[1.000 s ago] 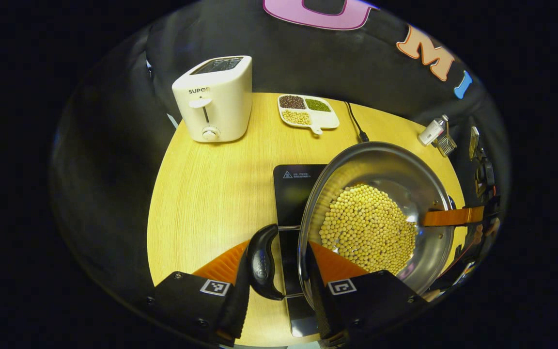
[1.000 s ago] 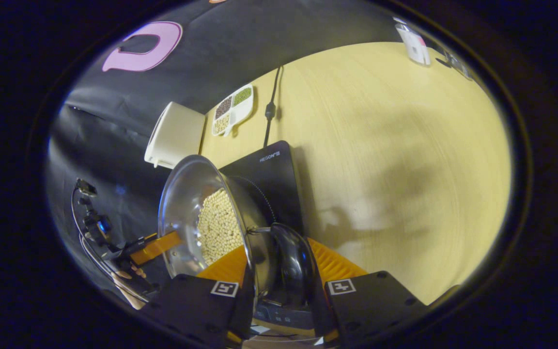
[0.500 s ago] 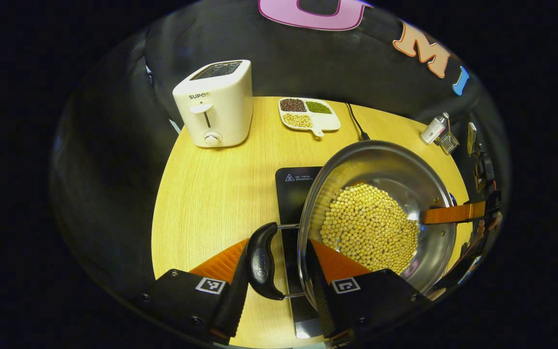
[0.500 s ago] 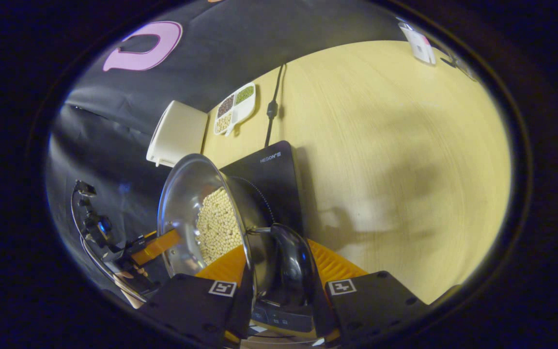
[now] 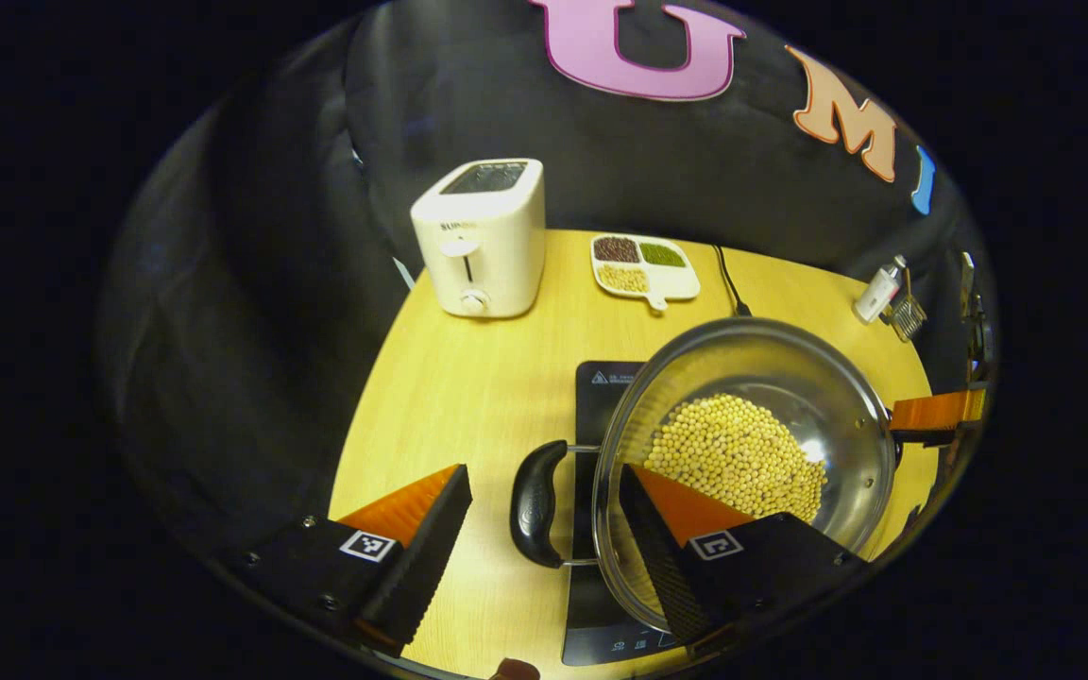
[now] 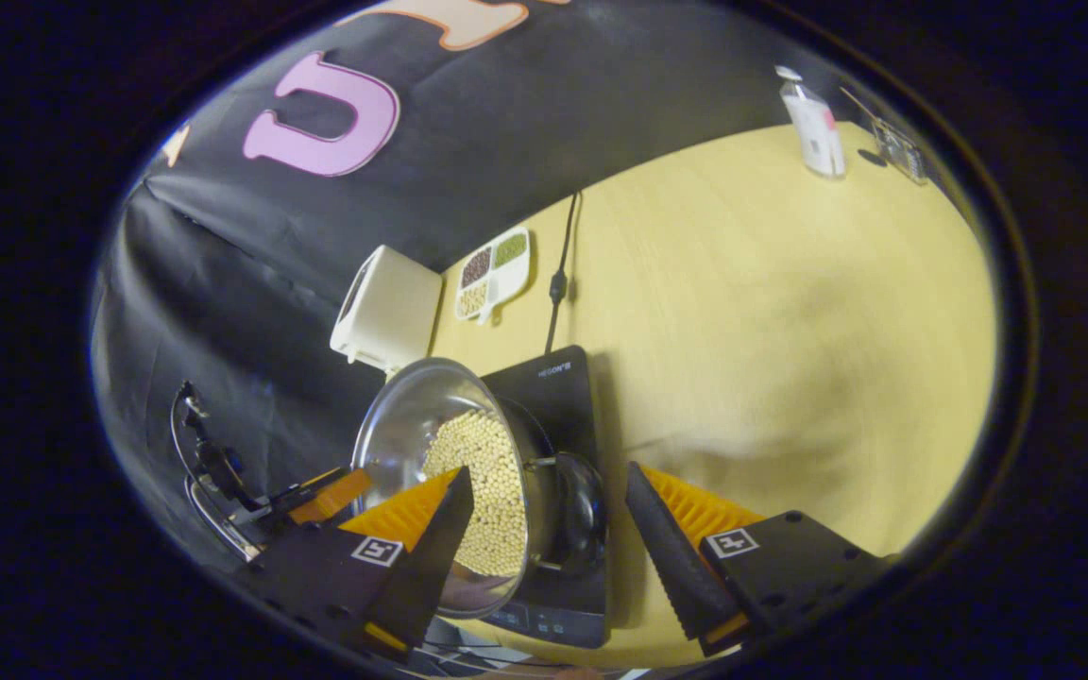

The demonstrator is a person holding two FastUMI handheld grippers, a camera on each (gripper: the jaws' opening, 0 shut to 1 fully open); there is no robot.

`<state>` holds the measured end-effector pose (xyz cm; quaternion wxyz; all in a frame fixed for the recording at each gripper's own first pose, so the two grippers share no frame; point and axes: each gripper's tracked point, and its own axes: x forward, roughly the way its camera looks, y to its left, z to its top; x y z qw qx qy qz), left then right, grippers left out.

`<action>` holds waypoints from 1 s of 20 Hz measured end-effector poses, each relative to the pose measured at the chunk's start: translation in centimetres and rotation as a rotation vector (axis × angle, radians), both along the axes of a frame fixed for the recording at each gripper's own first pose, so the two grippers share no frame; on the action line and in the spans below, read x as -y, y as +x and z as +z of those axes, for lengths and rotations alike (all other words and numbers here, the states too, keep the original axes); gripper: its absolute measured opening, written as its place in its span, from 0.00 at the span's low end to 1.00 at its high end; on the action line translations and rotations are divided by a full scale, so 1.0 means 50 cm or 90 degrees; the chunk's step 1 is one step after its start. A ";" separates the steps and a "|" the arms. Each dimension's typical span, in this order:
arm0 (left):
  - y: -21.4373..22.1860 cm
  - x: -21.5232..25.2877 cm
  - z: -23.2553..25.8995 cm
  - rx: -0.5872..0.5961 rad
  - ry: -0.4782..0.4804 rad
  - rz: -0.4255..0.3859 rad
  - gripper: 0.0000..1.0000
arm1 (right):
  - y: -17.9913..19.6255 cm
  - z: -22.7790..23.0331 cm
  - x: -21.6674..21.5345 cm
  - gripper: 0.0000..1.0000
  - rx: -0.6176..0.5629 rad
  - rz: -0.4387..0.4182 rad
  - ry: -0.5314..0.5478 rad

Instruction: First push the handle of the pot to place it horizontally, then grasp the pot with both hands and set it on the induction cooktop.

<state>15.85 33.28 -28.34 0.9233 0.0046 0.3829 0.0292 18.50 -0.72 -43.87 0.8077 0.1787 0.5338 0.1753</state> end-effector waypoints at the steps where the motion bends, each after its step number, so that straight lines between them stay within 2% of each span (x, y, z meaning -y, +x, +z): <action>1: -0.009 0.005 0.014 0.010 0.003 0.008 0.98 | -0.007 0.014 0.015 0.92 0.012 0.003 -0.005; 6: -0.079 0.060 0.085 0.050 0.010 0.043 0.98 | -0.045 0.092 0.090 0.92 0.082 0.036 -0.023; 7: -0.100 0.085 0.097 0.053 0.005 0.045 0.98 | -0.062 0.105 0.110 1.00 0.095 0.050 -0.029; 9: -0.135 0.140 0.126 0.073 -0.002 0.054 0.98 | -0.096 0.138 0.150 1.00 0.126 0.082 -0.039; 10: -0.151 0.171 0.143 0.087 -0.007 0.058 0.98 | -0.113 0.157 0.170 0.92 0.141 0.097 -0.040; 11: -0.166 0.204 0.156 0.104 -0.009 0.062 0.98 | -0.131 0.178 0.189 1.00 0.156 0.111 -0.036; 14: -0.228 0.295 0.209 0.152 0.019 0.075 0.98 | -0.169 0.236 0.264 1.00 0.208 0.139 -0.033; 17: -0.277 0.403 0.244 0.193 0.033 0.082 0.98 | -0.196 0.305 0.350 1.00 0.275 0.149 -0.046; 19: -0.308 0.488 0.273 0.211 0.029 0.064 1.00 | -0.198 0.366 0.402 1.00 0.324 0.135 -0.044; 20: -0.311 0.531 0.289 0.229 0.021 0.049 0.97 | -0.197 0.401 0.428 0.99 0.348 0.123 -0.042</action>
